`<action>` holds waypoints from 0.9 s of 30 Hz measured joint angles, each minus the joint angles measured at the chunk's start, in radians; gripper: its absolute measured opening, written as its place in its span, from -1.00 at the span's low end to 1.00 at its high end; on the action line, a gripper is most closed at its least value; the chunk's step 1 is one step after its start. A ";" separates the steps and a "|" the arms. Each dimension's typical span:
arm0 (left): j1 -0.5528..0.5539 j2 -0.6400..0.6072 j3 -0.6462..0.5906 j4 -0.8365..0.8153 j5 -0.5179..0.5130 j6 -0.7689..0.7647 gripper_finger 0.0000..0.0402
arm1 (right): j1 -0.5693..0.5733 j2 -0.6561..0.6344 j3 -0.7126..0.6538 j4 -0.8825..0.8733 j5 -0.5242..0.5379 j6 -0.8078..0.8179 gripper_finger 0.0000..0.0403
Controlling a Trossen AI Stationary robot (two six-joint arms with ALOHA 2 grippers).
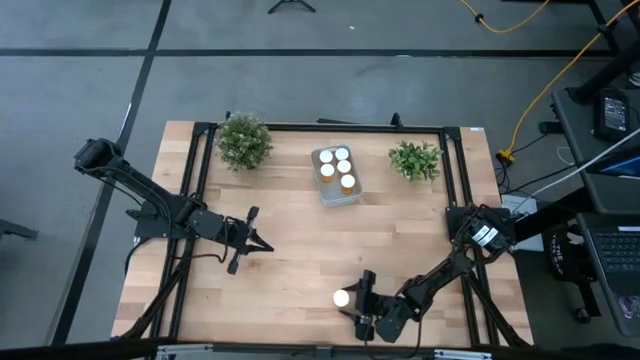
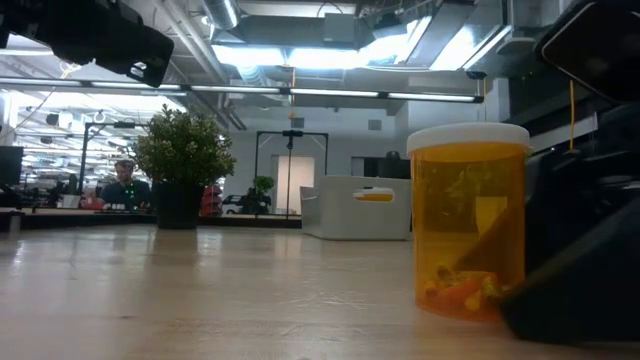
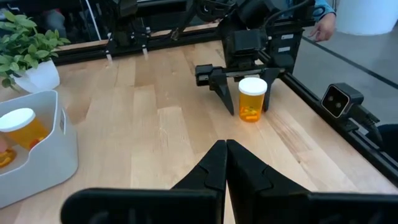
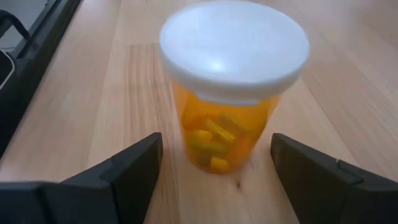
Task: Pick and place pill bottles into a basket
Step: Put the orange pill bottle into the gray bin
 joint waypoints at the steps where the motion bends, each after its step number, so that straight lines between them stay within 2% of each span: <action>1: 0.000 0.000 0.000 -0.001 0.000 0.000 -0.98 | 0.000 0.001 0.002 -0.001 -0.001 -0.002 0.51; 7: 0.000 0.000 0.000 -0.001 0.000 0.000 -0.98 | -0.004 0.001 0.004 -0.001 -0.007 -0.001 0.50; 15: 0.000 0.000 0.000 0.000 0.000 0.000 -0.98 | -0.010 0.002 0.004 0.006 -0.010 -0.001 0.33; 27: 0.000 0.000 0.000 0.000 0.000 0.000 -0.98 | -0.010 0.004 0.003 0.030 -0.017 -0.027 0.20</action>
